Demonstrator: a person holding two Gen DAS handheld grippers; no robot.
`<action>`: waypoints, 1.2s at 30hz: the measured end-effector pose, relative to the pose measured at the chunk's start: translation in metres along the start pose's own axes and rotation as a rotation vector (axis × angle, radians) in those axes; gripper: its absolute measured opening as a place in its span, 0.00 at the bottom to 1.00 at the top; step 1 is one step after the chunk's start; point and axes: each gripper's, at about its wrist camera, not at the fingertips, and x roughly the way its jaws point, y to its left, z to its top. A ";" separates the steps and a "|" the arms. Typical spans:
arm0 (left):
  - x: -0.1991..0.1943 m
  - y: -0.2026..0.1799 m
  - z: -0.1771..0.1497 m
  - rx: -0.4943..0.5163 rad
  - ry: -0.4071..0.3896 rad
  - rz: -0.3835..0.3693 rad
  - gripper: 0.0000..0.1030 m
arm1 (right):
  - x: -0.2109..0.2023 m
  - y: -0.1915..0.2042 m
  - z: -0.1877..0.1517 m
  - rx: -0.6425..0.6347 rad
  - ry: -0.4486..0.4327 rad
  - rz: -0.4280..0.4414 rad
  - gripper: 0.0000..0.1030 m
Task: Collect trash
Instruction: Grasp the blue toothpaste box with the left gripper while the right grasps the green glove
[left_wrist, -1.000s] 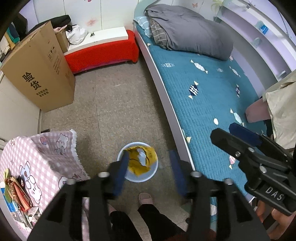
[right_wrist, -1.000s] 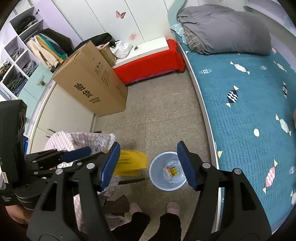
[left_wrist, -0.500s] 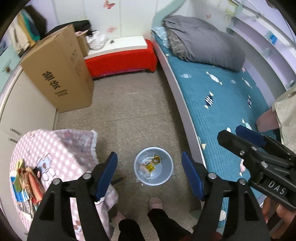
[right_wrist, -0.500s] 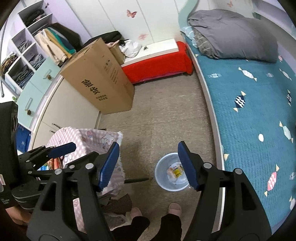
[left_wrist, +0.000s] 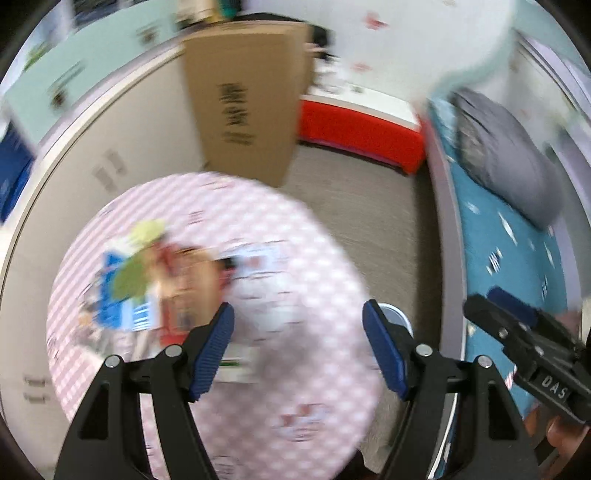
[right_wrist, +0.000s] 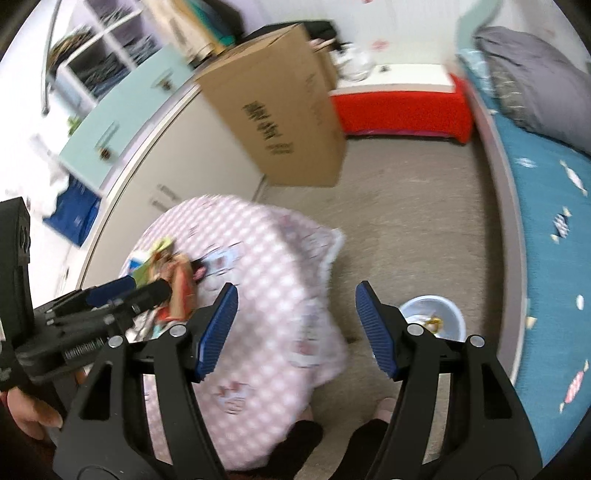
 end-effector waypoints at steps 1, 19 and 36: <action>0.001 0.017 0.000 -0.022 0.000 0.012 0.68 | 0.007 0.013 0.000 -0.008 0.009 0.007 0.64; 0.084 0.202 -0.015 -0.123 0.159 -0.003 0.40 | 0.115 0.156 0.012 -0.077 0.062 0.012 0.64; 0.068 0.228 -0.008 -0.087 0.109 -0.066 0.05 | 0.239 0.238 0.044 -0.195 0.220 0.063 0.63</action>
